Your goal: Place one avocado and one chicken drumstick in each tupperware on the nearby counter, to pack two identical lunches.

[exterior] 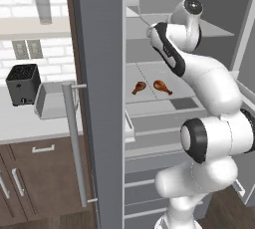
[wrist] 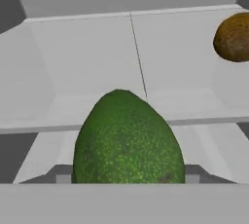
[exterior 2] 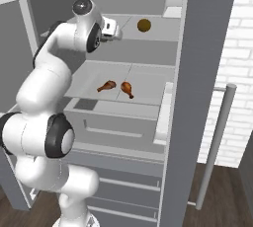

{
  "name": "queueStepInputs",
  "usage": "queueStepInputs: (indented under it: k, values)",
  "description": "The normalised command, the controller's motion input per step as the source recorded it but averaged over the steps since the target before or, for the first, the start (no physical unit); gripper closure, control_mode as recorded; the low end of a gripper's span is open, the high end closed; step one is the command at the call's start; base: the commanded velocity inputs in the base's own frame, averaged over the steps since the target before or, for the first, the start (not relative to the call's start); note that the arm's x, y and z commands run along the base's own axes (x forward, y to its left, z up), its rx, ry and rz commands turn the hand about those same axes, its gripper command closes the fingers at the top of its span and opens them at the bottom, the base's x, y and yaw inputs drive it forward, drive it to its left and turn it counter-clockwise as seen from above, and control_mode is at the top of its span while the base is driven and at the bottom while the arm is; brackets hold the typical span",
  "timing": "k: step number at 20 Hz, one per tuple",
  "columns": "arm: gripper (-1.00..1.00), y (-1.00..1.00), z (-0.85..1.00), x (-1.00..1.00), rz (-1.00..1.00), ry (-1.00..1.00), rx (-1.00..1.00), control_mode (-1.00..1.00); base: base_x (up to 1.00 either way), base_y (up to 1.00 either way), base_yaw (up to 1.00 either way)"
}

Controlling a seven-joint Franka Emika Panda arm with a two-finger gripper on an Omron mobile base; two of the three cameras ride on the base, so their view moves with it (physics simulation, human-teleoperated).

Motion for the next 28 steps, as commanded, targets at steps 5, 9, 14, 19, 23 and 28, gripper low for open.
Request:
queueStepInputs:
  k: [5,9,14,19,23,28]
  values:
    - [1.00,0.00,-0.04,-1.00,0.00,0.48,0.00,-1.00,0.00,0.00,0.00]
    - [1.00,0.00,-0.90,-1.00,0.00,0.22,-0.03,-1.00,0.00,0.00,0.00]
    - [1.00,-0.05,-0.81,-1.00,0.00,0.00,0.00,-1.00,0.00,0.00,0.00]
    - [1.00,0.03,-0.49,-1.00,0.01,0.00,-0.02,-1.00,0.00,0.00,0.00]
    - [1.00,0.00,-0.31,-1.00,0.00,-0.01,0.00,-1.00,0.00,0.00,0.00]
    - [1.00,0.00,-0.45,-0.94,0.00,0.00,-0.01,-1.00,0.00,0.00,0.00]
